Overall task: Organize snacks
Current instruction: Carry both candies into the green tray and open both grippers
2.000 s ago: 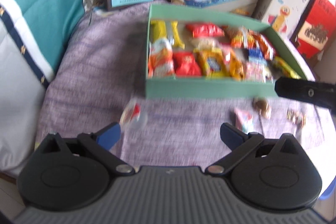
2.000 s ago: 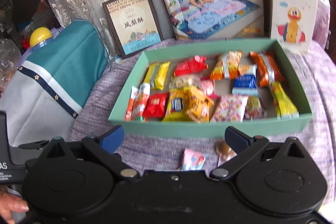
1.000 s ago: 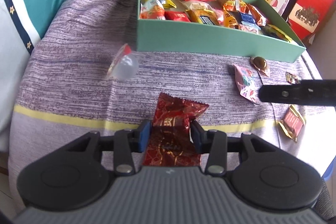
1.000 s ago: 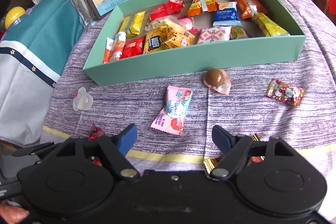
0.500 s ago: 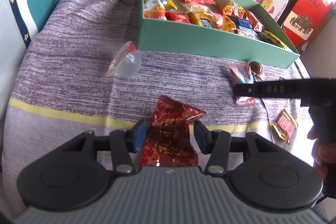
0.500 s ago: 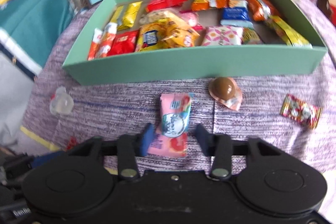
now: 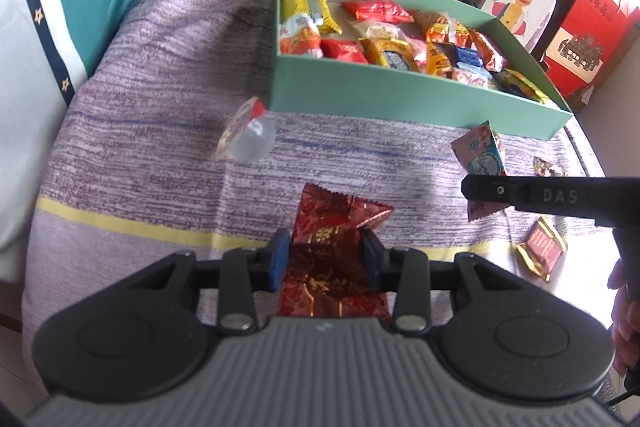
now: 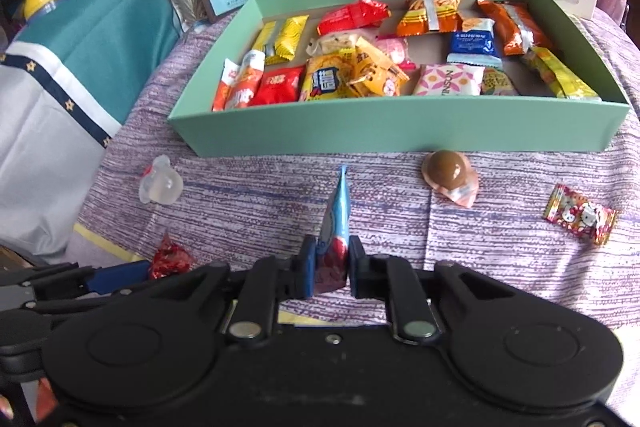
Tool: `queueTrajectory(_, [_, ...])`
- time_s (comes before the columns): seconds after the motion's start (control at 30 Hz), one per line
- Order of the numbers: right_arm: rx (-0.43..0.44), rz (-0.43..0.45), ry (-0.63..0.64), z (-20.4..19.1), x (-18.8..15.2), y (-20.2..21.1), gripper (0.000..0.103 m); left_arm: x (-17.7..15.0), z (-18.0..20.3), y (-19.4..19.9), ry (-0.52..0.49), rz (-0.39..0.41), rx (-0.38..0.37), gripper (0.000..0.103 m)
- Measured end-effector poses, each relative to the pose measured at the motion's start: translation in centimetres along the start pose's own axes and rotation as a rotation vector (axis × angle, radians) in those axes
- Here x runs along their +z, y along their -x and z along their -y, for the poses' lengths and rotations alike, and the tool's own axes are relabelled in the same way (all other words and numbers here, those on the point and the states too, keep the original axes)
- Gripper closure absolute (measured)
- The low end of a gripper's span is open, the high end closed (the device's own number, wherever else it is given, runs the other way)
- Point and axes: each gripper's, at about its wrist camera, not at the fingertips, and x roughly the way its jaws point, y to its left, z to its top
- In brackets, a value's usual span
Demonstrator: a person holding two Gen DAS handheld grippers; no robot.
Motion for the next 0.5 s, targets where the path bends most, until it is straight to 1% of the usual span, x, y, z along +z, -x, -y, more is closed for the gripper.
queueTrajectory(0.23, [0.062,0.066,-0.024,0.9,1.1,3.3,0.087,1.9,1.8,1.6,-0.024,0.031,-0.020,0.066])
queueTrajectory(0.37, [0.080,0.108,-0.028,1.2,3.0,4.3,0.087,3.9,2.6,2.4,-0.027,0.063,-0.034,0.066])
queueTrajectory(0.5, [0.085,0.135,-0.033,1.5,5.4,4.3,0.087,6.7,2.7,2.7,-0.026,0.097,-0.036,0.065])
